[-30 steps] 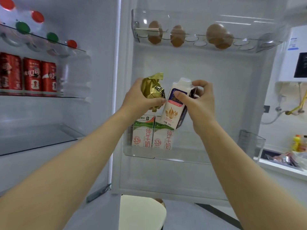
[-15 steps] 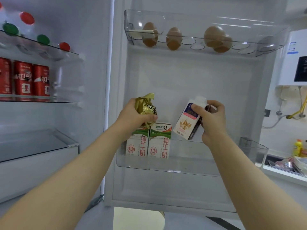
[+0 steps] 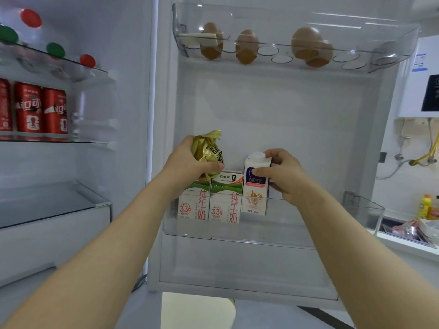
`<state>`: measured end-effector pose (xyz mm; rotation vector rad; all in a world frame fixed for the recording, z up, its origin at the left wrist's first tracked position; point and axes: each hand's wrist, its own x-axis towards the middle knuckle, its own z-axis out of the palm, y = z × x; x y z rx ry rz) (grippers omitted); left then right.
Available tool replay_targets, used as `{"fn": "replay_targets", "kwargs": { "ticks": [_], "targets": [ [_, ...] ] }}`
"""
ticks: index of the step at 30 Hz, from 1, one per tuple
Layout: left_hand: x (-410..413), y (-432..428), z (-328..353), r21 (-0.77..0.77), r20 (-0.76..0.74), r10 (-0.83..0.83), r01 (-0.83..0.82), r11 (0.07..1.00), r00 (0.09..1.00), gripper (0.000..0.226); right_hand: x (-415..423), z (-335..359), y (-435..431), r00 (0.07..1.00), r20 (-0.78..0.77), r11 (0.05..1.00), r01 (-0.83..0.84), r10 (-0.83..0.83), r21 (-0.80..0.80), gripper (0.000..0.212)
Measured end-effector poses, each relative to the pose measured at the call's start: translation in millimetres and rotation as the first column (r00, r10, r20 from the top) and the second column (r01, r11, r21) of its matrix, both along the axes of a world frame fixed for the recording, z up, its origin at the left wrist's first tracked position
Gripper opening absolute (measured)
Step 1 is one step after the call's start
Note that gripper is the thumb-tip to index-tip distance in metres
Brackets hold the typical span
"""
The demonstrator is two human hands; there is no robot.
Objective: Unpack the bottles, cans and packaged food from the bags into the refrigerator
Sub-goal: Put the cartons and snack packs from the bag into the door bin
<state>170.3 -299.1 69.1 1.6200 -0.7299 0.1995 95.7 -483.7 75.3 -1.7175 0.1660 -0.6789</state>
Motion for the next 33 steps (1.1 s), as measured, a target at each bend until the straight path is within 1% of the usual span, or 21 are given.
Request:
{"fn": "replay_targets", "kwargs": {
  "ticks": [5, 9, 10, 12, 14, 15, 16, 17, 18, 19, 21, 23, 25, 27, 29, 30, 31, 33],
  "targets": [
    [-5, 1, 0, 0.045, 0.102, 0.025, -0.03, 0.999, 0.994, 0.055, 5, -2, -3, 0.998, -0.06, 0.997, 0.028, -0.032, -0.068, 0.042],
    [-7, 3, -2, 0.069, 0.157, 0.037, -0.048, 0.996, 0.987, 0.056, 7, -3, 1, 0.969, -0.239, 0.969, 0.004, -0.065, -0.248, 0.046],
    [-7, 3, -2, 0.083, 0.161, 0.037, -0.051, 0.995, 0.986, 0.056, 8, -3, 2, 0.962, -0.258, 0.957, 0.012, -0.09, -0.289, 0.047],
    [-8, 4, -2, 0.093, 0.159, 0.035, -0.05, 0.994, 0.987, 0.057, 9, -3, 3, 0.96, -0.256, 0.953, 0.035, -0.116, -0.301, 0.049],
    [-9, 4, -1, 0.075, 0.169, 0.04, -0.053, 0.996, 0.985, 0.056, 8, -4, 6, 0.97, -0.187, 0.96, 0.103, -0.155, -0.262, 0.046],
    [-12, 3, 0, 0.065, 0.179, 0.045, -0.058, 0.996, 0.983, 0.056, 8, -4, 7, 0.975, -0.094, 0.953, 0.174, -0.202, -0.247, 0.042],
    [-15, 2, 0, 0.055, 0.192, 0.051, -0.063, 0.997, 0.98, 0.057, 6, -4, 7, 0.97, 0.04, 0.942, 0.242, -0.239, -0.231, 0.037],
    [-18, 0, 0, 0.041, 0.2, 0.053, -0.062, 0.997, 0.978, 0.06, 3, -4, 8, 0.955, 0.18, 0.937, 0.274, -0.238, -0.215, 0.031],
    [-21, -3, 0, 0.022, 0.198, 0.047, -0.053, 0.998, 0.979, 0.063, -2, -3, 10, 0.939, 0.282, 0.942, 0.26, -0.196, -0.211, 0.025],
    [-24, -6, -1, 0.0, 0.189, 0.031, -0.032, 0.999, 0.981, 0.066, -7, -3, 12, 0.933, 0.337, 0.954, 0.208, -0.127, -0.216, 0.021],
    [-31, -13, -4, -0.017, 0.191, -0.007, 0.01, 1.0, 0.982, 0.07, -17, -2, 17, 0.933, 0.359, 0.972, 0.049, 0.038, -0.23, 0.018],
    [-37, -21, -5, 0.002, 0.233, -0.02, 0.02, 1.0, 0.972, 0.071, -25, -1, 20, 0.923, 0.338, 0.967, -0.111, 0.186, -0.228, 0.019],
    [-43, -29, -5, 0.016, 0.279, -0.036, 0.033, 0.999, 0.96, 0.071, -28, 1, 21, 0.912, 0.324, 0.962, -0.199, 0.252, -0.186, 0.019],
    [-48, -37, -2, 0.069, 0.327, -0.076, 0.057, 0.996, 0.942, 0.072, -30, 1, 20, 0.914, 0.329, 0.972, -0.216, 0.236, -0.096, 0.012],
    [-52, -43, 3, 0.135, 0.351, -0.141, 0.099, 0.986, 0.926, 0.071, -31, 2, 16, 0.919, 0.359, 0.981, -0.19, 0.164, 0.038, 0.007],
    [-51, -45, 5, 0.139, 0.349, -0.166, 0.124, 0.982, 0.922, 0.068, -32, 2, 13, 0.916, 0.382, 0.977, -0.177, 0.119, 0.12, 0.008],
    [-49, -47, 7, 0.119, 0.347, -0.17, 0.137, 0.983, 0.922, 0.062, -33, 3, 9, 0.908, 0.414, 0.963, -0.17, 0.071, 0.209, 0.009],
    [-43, -51, 9, 0.06, 0.359, -0.11, 0.095, 0.994, 0.927, 0.047, -37, 4, -3, 0.879, 0.475, 0.913, -0.168, -0.032, 0.373, 0.011]
  ]
}}
